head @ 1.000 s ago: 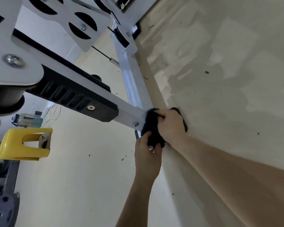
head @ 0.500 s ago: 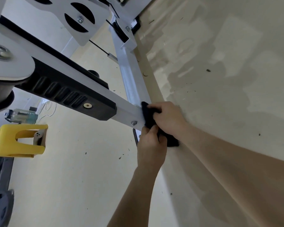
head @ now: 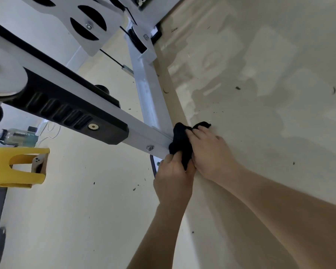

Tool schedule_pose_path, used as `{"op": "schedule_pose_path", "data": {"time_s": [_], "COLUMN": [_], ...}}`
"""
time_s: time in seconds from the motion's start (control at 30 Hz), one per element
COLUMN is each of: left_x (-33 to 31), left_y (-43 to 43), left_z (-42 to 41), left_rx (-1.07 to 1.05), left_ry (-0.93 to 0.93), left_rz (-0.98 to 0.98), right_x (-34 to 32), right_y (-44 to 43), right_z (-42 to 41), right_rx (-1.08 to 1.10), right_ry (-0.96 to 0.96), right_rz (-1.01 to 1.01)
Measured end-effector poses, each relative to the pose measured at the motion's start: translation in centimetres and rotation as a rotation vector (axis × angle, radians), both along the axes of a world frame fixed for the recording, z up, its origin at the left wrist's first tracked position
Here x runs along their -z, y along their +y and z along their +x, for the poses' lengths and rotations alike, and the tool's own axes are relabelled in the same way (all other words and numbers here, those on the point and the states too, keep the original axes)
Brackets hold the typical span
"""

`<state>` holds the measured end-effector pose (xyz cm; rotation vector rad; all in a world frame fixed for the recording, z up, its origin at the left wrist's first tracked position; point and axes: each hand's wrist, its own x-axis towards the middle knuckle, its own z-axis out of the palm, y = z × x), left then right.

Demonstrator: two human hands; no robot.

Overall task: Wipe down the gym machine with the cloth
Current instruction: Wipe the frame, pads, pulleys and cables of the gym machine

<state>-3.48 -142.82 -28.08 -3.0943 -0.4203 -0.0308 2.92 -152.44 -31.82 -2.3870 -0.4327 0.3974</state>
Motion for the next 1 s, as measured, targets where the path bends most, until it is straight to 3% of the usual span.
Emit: {"op": "schedule_pose_path", "data": {"time_s": [0.1, 0.23, 0.3, 0.37, 0.43, 0.5, 0.73, 0.9, 1.0], "left_x": [0.9, 1.9, 2.6, 3.4, 4.6, 5.1, 2.6, 2.4, 4.2], "left_y": [-0.8, -1.8, -1.9, -2.0, -1.7, -1.0, -0.9, -0.1, -1.4], "left_z": [0.3, 1.6, 2.8, 4.6, 6.2, 6.4, -2.1, 0.9, 2.1], "left_rx": [0.099, 0.190, 0.151, 0.300, 0.377, 0.339, 0.254, 0.303, 0.348], "left_ry": [0.080, 0.083, 0.110, 0.169, 0.253, 0.329, 0.165, 0.026, 0.137], "left_rz": [-0.011, -0.006, 0.146, 0.350, 0.422, 0.381, -0.115, -0.161, -0.028], "right_x": [0.9, -0.2, -0.5, 0.1, 0.6, 0.7, 0.6, 0.9, 1.3], "right_y": [-0.4, -1.0, -1.9, -2.8, -3.0, -2.4, -1.8, -0.8, -0.8], "right_z": [-1.4, 0.2, 1.0, 1.4, 1.8, 1.9, 0.9, -0.3, 0.3], "right_rx": [-0.153, 0.060, 0.104, 0.121, 0.057, -0.087, -0.197, -0.082, -0.133], "right_ry": [-0.004, -0.029, -0.037, -0.084, -0.026, 0.072, 0.027, -0.061, 0.015], "right_rz": [-0.185, -0.067, -0.056, 0.039, 0.201, 0.229, 0.056, 0.132, 0.040]}}
